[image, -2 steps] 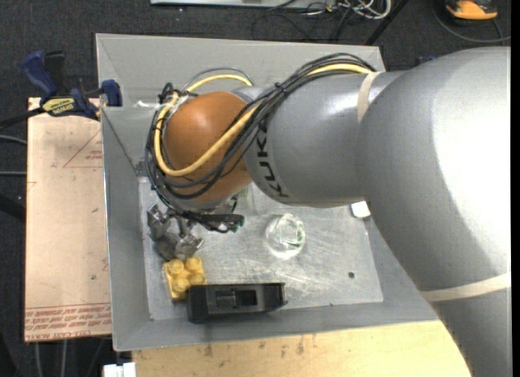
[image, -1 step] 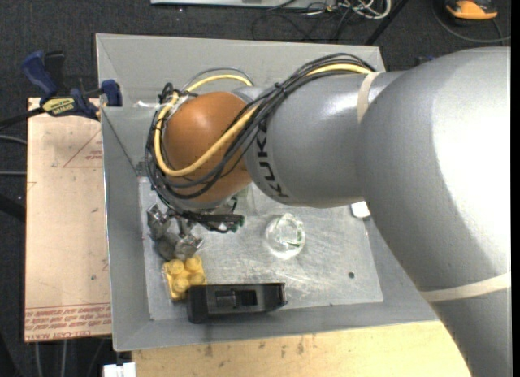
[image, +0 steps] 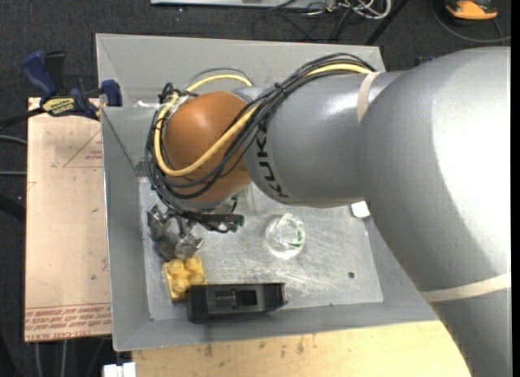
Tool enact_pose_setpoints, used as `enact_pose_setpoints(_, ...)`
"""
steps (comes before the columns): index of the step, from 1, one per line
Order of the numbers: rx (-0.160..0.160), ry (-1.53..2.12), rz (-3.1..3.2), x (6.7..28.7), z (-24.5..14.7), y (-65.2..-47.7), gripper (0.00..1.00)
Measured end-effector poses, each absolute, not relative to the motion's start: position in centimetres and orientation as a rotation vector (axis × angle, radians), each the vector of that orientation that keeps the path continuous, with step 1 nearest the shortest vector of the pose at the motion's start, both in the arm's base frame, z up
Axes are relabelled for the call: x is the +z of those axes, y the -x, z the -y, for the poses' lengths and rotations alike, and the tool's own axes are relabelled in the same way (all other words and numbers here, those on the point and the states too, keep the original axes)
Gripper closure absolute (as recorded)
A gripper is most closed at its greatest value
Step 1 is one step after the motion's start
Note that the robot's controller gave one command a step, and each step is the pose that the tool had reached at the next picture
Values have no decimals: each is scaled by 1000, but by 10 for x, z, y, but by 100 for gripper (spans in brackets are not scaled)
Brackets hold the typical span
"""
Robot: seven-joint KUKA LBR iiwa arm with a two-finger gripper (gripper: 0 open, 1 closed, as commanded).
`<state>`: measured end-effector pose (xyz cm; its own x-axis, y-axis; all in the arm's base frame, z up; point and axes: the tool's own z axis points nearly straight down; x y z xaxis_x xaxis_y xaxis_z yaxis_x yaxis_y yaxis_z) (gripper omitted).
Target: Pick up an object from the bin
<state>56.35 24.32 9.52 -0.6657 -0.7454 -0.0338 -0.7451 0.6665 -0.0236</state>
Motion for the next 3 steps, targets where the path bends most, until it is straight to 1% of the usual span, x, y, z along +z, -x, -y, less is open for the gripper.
enact_pose_setpoints(3, -12, 1267, -2830, 95, -243, -563, 100)
